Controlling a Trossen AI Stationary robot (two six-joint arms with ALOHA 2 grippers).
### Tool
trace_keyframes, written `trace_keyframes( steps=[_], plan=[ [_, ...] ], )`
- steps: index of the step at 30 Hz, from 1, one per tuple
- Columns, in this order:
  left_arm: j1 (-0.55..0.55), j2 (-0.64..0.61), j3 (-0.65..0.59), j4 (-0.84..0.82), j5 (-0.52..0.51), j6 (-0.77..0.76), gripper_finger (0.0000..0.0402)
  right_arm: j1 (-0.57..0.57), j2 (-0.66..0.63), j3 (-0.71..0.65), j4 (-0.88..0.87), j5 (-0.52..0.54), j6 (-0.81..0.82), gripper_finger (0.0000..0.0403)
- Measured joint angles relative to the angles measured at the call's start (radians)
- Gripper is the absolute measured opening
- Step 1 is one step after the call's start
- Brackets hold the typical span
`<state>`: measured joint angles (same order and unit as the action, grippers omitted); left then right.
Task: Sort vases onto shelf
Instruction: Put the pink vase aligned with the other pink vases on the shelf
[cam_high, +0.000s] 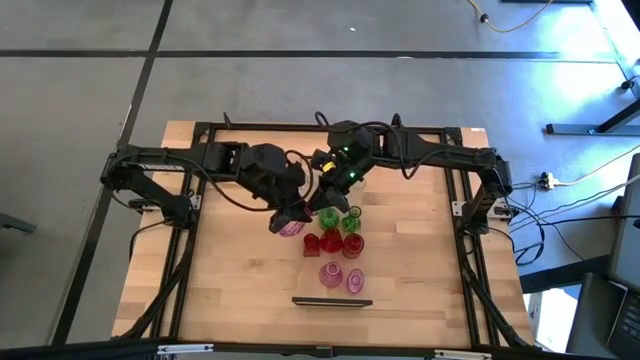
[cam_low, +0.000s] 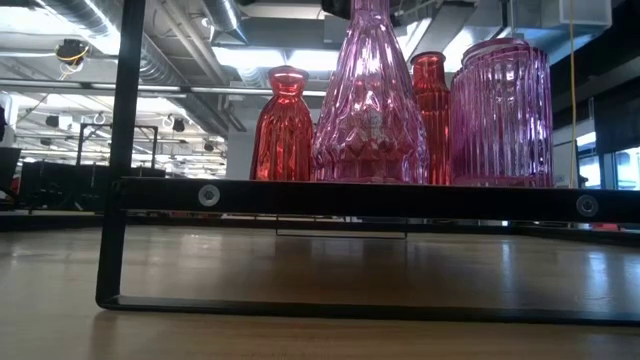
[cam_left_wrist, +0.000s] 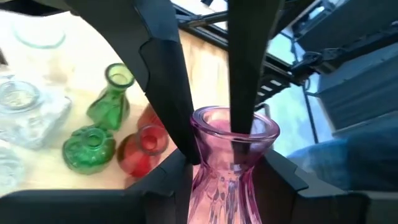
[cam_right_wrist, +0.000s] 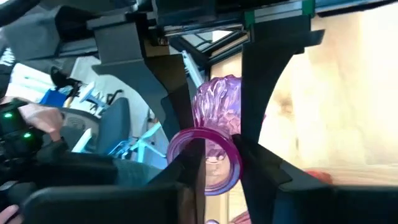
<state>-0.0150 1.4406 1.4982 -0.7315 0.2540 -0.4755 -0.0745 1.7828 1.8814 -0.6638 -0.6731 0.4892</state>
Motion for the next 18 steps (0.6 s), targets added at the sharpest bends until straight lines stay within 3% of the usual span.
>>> trace_keyframes(
  steps=[7,18],
  plan=[
    [-0.006,-0.002,0.001,0.003,-0.016,0.007,0.0123,-0.012,0.0,0.046,-0.035,0.004,-0.001,0.0104],
    [-0.015,0.002,-0.001,-0.027,-0.042,0.007,0.0118,-0.013,0.0,0.069,-0.115,0.03,-0.056,0.0108]
  ],
)
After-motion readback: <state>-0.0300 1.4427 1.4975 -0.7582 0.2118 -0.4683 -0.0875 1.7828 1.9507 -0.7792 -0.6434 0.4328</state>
